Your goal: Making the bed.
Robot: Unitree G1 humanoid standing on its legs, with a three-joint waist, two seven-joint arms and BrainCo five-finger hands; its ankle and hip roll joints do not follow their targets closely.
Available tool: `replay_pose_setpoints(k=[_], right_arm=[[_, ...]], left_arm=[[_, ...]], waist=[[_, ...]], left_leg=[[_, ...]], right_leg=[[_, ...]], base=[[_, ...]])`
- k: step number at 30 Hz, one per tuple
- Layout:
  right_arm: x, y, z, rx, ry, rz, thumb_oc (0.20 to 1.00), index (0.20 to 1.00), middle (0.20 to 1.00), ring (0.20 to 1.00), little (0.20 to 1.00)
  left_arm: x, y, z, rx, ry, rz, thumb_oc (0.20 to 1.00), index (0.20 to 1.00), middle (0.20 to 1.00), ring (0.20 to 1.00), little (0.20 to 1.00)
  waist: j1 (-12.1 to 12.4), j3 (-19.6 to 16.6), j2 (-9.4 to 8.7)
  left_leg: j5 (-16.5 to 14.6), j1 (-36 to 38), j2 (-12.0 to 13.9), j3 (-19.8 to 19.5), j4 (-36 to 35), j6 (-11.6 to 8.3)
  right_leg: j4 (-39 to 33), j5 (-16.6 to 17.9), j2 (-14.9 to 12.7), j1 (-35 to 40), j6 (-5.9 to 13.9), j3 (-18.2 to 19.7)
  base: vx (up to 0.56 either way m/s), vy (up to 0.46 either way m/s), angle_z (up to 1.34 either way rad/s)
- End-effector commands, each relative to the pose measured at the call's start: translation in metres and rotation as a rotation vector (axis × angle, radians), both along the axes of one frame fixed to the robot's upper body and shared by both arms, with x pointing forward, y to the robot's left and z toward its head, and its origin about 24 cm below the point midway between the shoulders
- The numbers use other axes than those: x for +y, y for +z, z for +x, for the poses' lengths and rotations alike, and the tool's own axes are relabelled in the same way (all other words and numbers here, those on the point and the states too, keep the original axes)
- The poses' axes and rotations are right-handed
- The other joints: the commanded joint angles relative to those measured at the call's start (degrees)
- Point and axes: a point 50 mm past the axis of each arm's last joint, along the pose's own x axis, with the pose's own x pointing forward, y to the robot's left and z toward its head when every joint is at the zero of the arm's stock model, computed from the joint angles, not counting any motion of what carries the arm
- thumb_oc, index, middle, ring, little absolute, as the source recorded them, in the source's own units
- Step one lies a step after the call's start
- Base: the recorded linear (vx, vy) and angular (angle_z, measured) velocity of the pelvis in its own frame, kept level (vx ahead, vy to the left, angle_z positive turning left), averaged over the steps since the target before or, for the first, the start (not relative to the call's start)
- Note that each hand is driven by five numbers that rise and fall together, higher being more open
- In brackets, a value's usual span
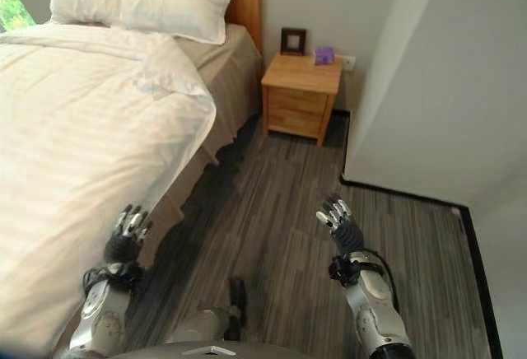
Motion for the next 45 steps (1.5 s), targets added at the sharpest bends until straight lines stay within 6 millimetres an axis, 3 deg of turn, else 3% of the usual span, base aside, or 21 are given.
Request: replay_pose_setpoints(k=[1,2,3,4,6,8,11,12,14,17,20,23,24,25,27,29,31,33,38,42,45], right_arm=[[0.013,0.035,0.026,-0.193,0.039,0.014,1.0,1.0,1.0,1.0,1.0],[0.016,0.036,0.027,-0.197,0.041,0.046,1.0,1.0,1.0,1.0,1.0],[0.021,0.037,0.028,-0.204,0.064,0.049,1.0,1.0,1.0,1.0,1.0],[0.022,0.038,0.028,-0.206,0.076,0.032,1.0,1.0,1.0,1.0,1.0],[0.022,0.039,0.029,-0.206,0.081,0.03,1.0,1.0,1.0,1.0,1.0],[0.02,0.038,0.028,-0.199,0.068,0.055,1.0,1.0,1.0,1.0,1.0],[0.015,0.033,0.023,-0.175,0.027,0.073,1.0,1.0,1.0,1.0,1.0],[0.015,0.033,0.023,-0.175,0.027,0.073,1.0,1.0,1.0,1.0,1.0],[0.015,0.032,0.02,-0.171,0.026,0.072,1.0,1.0,1.0,1.0,1.0],[0.013,0.031,0.015,-0.166,0.042,0.043,1.0,1.0,1.0,1.0,1.0],[0.011,0.032,0.015,-0.17,0.061,0.023,1.0,1.0,1.0,1.0,1.0],[0.01,0.036,0.018,-0.188,0.083,0.0,1.0,1.0,1.0,1.0,1.0],[0.01,0.041,0.023,-0.208,0.107,-0.019,1.0,1.0,1.0,1.0,1.0],[0.01,0.044,0.026,-0.221,0.108,-0.013,1.0,1.0,1.0,1.0,1.0],[0.005,0.05,0.029,-0.239,0.093,-0.018,1.0,1.0,1.0,1.0,1.0],[0.001,0.052,0.031,-0.243,0.084,-0.034,1.0,1.0,1.0,1.0,1.0],[-0.011,0.054,0.034,-0.236,0.043,-0.089,1.0,1.0,1.0,1.0,1.0],[-0.022,0.057,0.035,-0.241,-0.009,-0.105,1.0,1.0,1.0,1.0,1.0],[-0.039,0.061,0.033,-0.255,-0.105,-0.126,1.0,1.0,1.0,1.0,1.0],[-0.044,0.066,0.033,-0.284,-0.157,-0.112,1.0,1.0,1.0,1.0,1.0],[-0.05,0.058,0.026,-0.257,-0.216,-0.112,1.0,1.0,1.0,1.0,1.0]], left_arm=[[0.016,0.055,0.03,-0.195,0.002,0.216,1.0,1.0,1.0,1.0,1.0],[0.014,0.058,0.032,-0.22,0.005,0.204,1.0,1.0,1.0,1.0,1.0],[0.011,0.064,0.037,-0.245,-0.009,0.214,1.0,1.0,1.0,1.0,1.0],[0.011,0.066,0.04,-0.253,-0.017,0.212,1.0,1.0,1.0,1.0,1.0],[0.01,0.068,0.042,-0.267,-0.025,0.205,1.0,1.0,1.0,1.0,1.0],[0.004,0.067,0.043,-0.282,-0.059,0.148,1.0,1.0,1.0,1.0,1.0],[0.0,0.059,0.042,-0.261,-0.065,0.108,1.0,1.0,1.0,1.0,1.0],[0.0,0.059,0.042,-0.262,-0.065,0.109,1.0,1.0,1.0,1.0,1.0],[-0.001,0.058,0.045,-0.259,-0.074,0.113,1.0,1.0,1.0,1.0,1.0],[-0.003,0.059,0.048,-0.258,-0.095,0.137,1.0,1.0,1.0,1.0,1.0],[-0.003,0.059,0.051,-0.259,-0.1,0.147,1.0,1.0,1.0,1.0,1.0],[-0.002,0.058,0.05,-0.269,-0.07,0.118,1.0,1.0,1.0,1.0,1.0],[0.0,0.058,0.05,-0.276,-0.029,0.086,1.0,1.0,1.0,1.0,1.0],[0.001,0.058,0.05,-0.281,-0.016,0.07,1.0,1.0,1.0,1.0,1.0],[0.002,0.057,0.047,-0.259,-0.028,0.092,1.0,1.0,1.0,1.0,1.0],[0.004,0.058,0.047,-0.253,-0.027,0.108,1.0,1.0,1.0,1.0,1.0],[0.006,0.054,0.045,-0.235,-0.023,0.089,1.0,1.0,1.0,1.0,1.0],[0.004,0.048,0.044,-0.213,-0.035,0.067,1.0,1.0,1.0,1.0,1.0],[0.003,0.038,0.037,-0.148,-0.061,0.098,1.0,1.0,1.0,1.0,1.0],[0.007,0.038,0.035,-0.137,-0.043,0.119,1.0,1.0,1.0,1.0,1.0],[0.016,0.039,0.029,-0.138,0.015,0.12,1.0,1.0,1.0,1.0,1.0]], waist=[[1.8,0.8,-4.28],[0.4,2.1,-3.14],[-1.4,3.6,-1.07],[-2.2,4.2,-0.52],[-2.8,4.5,-0.41],[-3.2,5.2,-1.12],[-3.9,5.1,-2.37],[-3.9,5.1,-2.38],[-4.6,4.9,-2.73],[-5.6,4.4,-2.87],[-6.9,3.6,-3.27],[-7.5,3.1,-2.42],[-7.0,4.1,-2.04],[-6.4,5.0,-3.14],[-4.0,7.4,-5.5],[-3.6,8.2,-5.69],[-2.7,8.3,-5.12],[-2.0,8.0,-4.55],[-0.9,6.2,-3.02],[-0.5,4.3,-2.39],[-0.6,2.5,-3.57]], left_leg=[[-1.5,0.3,-2.6,0.8,3.3,-0.03],[-2.4,3.8,-1.9,-0.3,1.9,0.41],[-4.5,9.4,-0.6,-1.7,0.4,1.17],[-5.0,11.6,-0.5,-2.9,-0.7,1.19],[-5.2,13.1,-0.3,-3.9,-1.5,0.84],[-6.8,16.2,0.1,-7.0,-2.4,-0.78],[-9.1,19.1,0.7,-11.5,-3.0,-3.38],[-9.0,19.1,0.7,-11.4,-3.0,-3.39],[-10.0,20.1,1.5,-13.7,-3.3,-4.62],[-11.9,22.9,3.6,-16.7,-3.5,-6.19],[-12.7,25.4,6.5,-20.6,-2.2,-7.76],[-9.1,25.1,10.7,-22.8,3.8,-9.65],[-1.1,19.4,11.9,-24.3,16.5,-9.7],[1.6,14.9,11.5,-24.4,26.1,-8.6],[3.0,6.1,9.5,-23.0,39.0,-6.75],[2.6,3.6,10.3,-20.9,40.8,-6.55],[3.9,0.7,14.4,-14.2,37.3,-8.09],[3.9,-2.0,15.2,-9.1,32.1,-9.76],[4.0,-6.2,7.9,0.7,17.6,-8.9],[6.0,-4.4,5.4,4.3,8.8,-8.73],[0.4,-0.2,3.1,3.2,6.3,-5.26]], right_leg=[[25.3,22.9,-9.5,-3.4,11.24,1.6],[32.6,24.4,-10.3,-8.0,11.67,1.4],[40.0,23.2,-12.4,-14.7,10.34,-1.5],[40.8,21.7,-14.2,-17.2,9.68,-3.5],[37.9,20.7,-16.1,-18.6,8.82,-6.1],[26.3,18.8,-17.6,-20.1,8.02,-8.2],[5.4,20.8,-15.2,-21.4,9.12,-1.3],[5.0,21.1,-15.1,-21.2,9.1,-1.4],[-1.9,23.0,-14.8,-22.2,10.72,3.7],[-4.3,24.4,-15.8,-26.3,12.68,5.9],[-3.0,25.0,-15.1,-24.7,12.68,8.2],[1.4,23.1,-13.1,-24.6,10.75,7.8],[2.8,20.7,-11.9,-22.7,8.04,6.7],[1.9,20.1,-11.6,-20.2,6.34,5.5],[0.4,18.2,-11.2,-15.8,3.45,4.2],[0.1,17.2,-10.7,-14.3,2.76,2.9],[-1.9,15.4,-9.6,-10.4,2.4,0.2],[-3.4,14.2,-9.1,-7.7,2.37,-2.6],[-4.3,11.6,-6.4,-4.0,2.58,-5.4],[-4.3,9.6,-5.5,-1.3,3.32,-7.6],[0.4,9.2,-7.8,-0.3,5.25,-8.8]], base=[[0.39,0.238,-0.17],[0.58,0.279,-0.07],[0.6,0.205,0.26],[0.65,0.131,0.67],[0.33,-0.021,0.67],[0.53,-0.226,0.6],[0.5,-0.286,0.64],[0.34,-0.158,0.62],[0.37,-0.171,0.71],[0.48,-0.239,0.72],[0.42,-0.307,0.58],[0.38,-0.427,0.54],[0.37,-0.576,0.16],[0.35,-0.668,0.18],[0.18,-0.492,0.36],[0.13,-0.297,0.27],[0.25,-0.296,0.34],[0.27,-0.169,0.66],[0.26,-0.077,0.74],[0.33,0.033,0.31],[0.42,0.127,0.24]])
